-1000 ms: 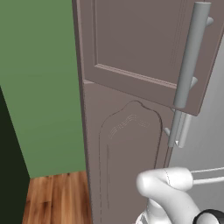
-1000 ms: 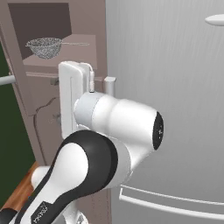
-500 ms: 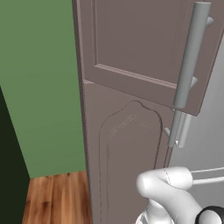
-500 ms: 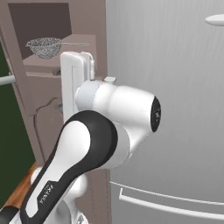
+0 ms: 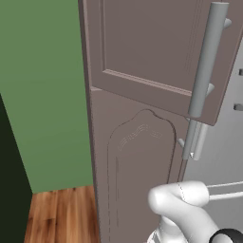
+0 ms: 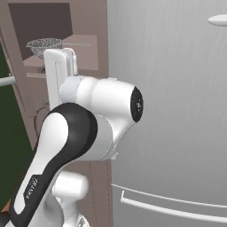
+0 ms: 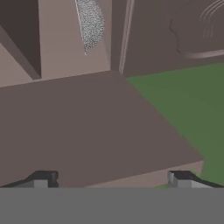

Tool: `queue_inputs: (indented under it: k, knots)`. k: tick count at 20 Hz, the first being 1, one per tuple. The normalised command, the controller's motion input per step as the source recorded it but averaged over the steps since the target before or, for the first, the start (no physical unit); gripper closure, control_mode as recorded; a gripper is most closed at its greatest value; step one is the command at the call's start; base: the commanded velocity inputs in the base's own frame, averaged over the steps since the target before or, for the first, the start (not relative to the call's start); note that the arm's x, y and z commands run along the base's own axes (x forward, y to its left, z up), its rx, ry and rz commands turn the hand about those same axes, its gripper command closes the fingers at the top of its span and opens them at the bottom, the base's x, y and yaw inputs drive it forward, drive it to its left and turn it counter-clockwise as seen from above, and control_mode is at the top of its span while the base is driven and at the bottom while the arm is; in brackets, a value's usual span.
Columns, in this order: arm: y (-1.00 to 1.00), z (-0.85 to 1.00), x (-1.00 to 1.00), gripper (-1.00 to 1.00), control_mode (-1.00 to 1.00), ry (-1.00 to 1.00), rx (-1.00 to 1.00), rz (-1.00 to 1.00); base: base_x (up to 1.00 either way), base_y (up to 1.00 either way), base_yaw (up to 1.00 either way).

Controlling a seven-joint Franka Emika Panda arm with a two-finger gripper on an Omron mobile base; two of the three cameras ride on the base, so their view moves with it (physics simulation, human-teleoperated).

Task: Open the cabinet and setup a tea strainer by placing it in the bowl upright.

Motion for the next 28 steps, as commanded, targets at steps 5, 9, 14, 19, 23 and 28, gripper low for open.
queue_inputs:
  k: [5, 9, 14, 19, 23, 28]
  knots:
    - [0.19, 0.00, 0.36, -1.00, -1.00, 0.00, 0.00, 0.00, 0.00, 0.00, 0.00]
    - [0.09, 0.00, 0.30, -1.00, -1.00, 0.00, 0.00, 0.00, 0.00, 0.00, 0.00]
    - [0.10, 0.00, 0.11, -1.00, -1.00, 0.00, 0.00, 0.00, 0.00, 0.00, 0.00]
    - [0.36, 0.00, -0.06, -1.00, -1.00, -0.01, -0.04, 0.02, 0.00, 0.00, 0.00]
    - [0.51, 0.09, -0.26, -1.00, -1.00, -0.08, -0.08, 0.03, 0.00, 0.00, 0.00]
    - [0.54, 0.01, -0.03, -1.00, -1.00, -0.01, -0.05, 0.03, 0.00, 0.00, 0.00]
